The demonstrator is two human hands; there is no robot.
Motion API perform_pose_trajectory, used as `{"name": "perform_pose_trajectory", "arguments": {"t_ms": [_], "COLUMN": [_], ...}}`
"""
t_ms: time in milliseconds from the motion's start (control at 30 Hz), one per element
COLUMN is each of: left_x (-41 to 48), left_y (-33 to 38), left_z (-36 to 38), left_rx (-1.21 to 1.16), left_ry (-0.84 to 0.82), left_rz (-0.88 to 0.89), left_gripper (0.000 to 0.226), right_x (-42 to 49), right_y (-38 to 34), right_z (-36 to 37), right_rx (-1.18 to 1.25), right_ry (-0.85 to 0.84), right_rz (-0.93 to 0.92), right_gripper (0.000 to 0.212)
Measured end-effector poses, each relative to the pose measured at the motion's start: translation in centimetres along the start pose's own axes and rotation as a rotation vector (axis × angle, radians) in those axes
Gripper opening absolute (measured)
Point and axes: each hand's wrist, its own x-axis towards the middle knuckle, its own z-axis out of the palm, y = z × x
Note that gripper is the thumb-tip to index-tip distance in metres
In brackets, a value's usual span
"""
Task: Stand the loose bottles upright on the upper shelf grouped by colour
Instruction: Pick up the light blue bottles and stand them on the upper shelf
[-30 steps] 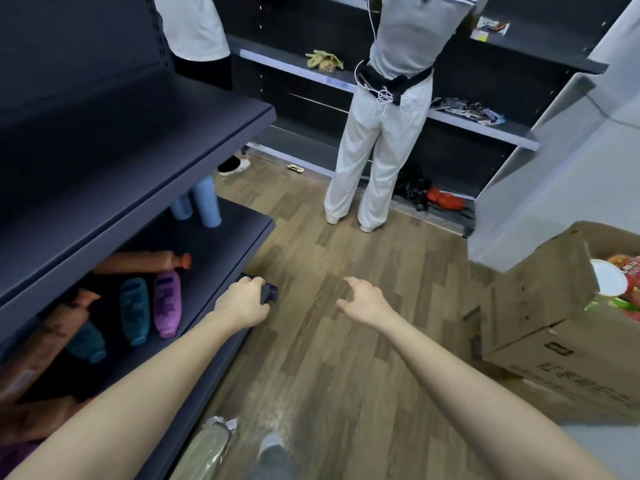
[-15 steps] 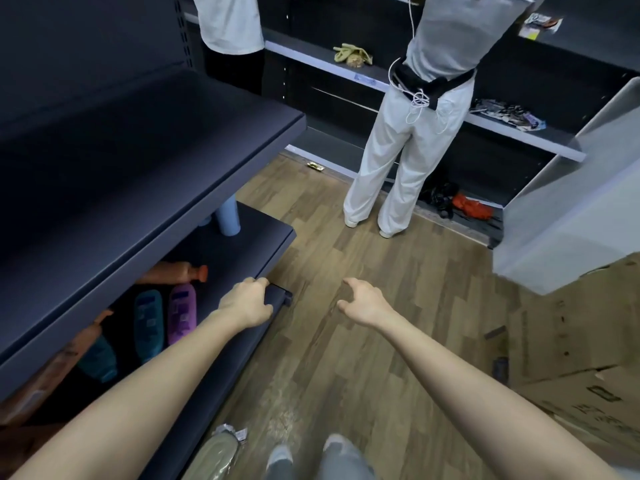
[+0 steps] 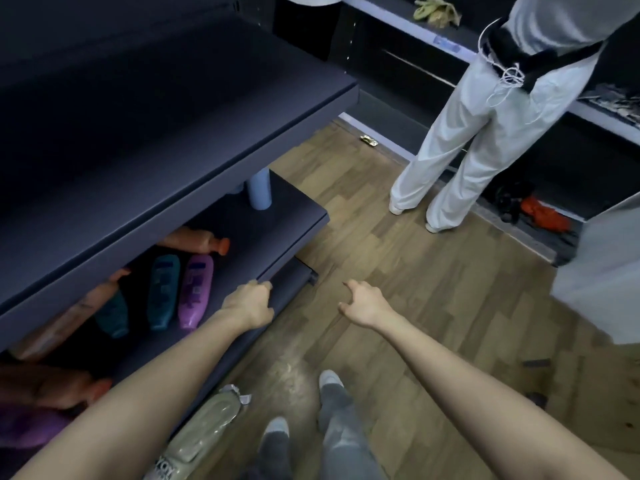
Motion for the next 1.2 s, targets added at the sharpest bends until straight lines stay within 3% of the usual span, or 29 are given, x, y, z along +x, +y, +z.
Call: {"name": "perform_pose_trajectory", "arguments": {"t_ms": [433,600,833,967,1133,1200], "left_x": [6.3,8.9,13.0,15.5,18.7,19.9], "left_y": [4.0,4.2,3.4,2.5,1.0,0.6], "left_z": [3.5,4.4,3.8,2.9,2.3,1.9], "left_rx": [-0.119,-0.188,-0.329,-0.386,-0.506,-0.542], "left_ry": [-0.13,-0.104,0.071,0.188,0.29,0.314], "left_rz": [-0.137,-0.184,-0.242,-0.264,-0.299,-0.31], "left_gripper": [0.053,0.055,0.047,0.046,0.04,0.048], "right_x": [9.3,12.7,17.7,20.4,23.4,24.6], "right_y": [2.2,2.2,0.3,-1.5,-3.7,-4.5], "right_z": [-1.0,-0.8,-0.5,-0.6,-1.3,-1.6], "right_rx": [-0.039,-0.08,-0.077,-0.019,0.063,0.066], "right_ry": [-0.215,-0.239,-0.236,-0.216,-0.125,-0.08], "right_rz": [-0.073,-0.12,-0.26,-0.329,-0.393,-0.423], "right_gripper": [0.061,0.055,0.056,0.04,0.049,0.053]}}
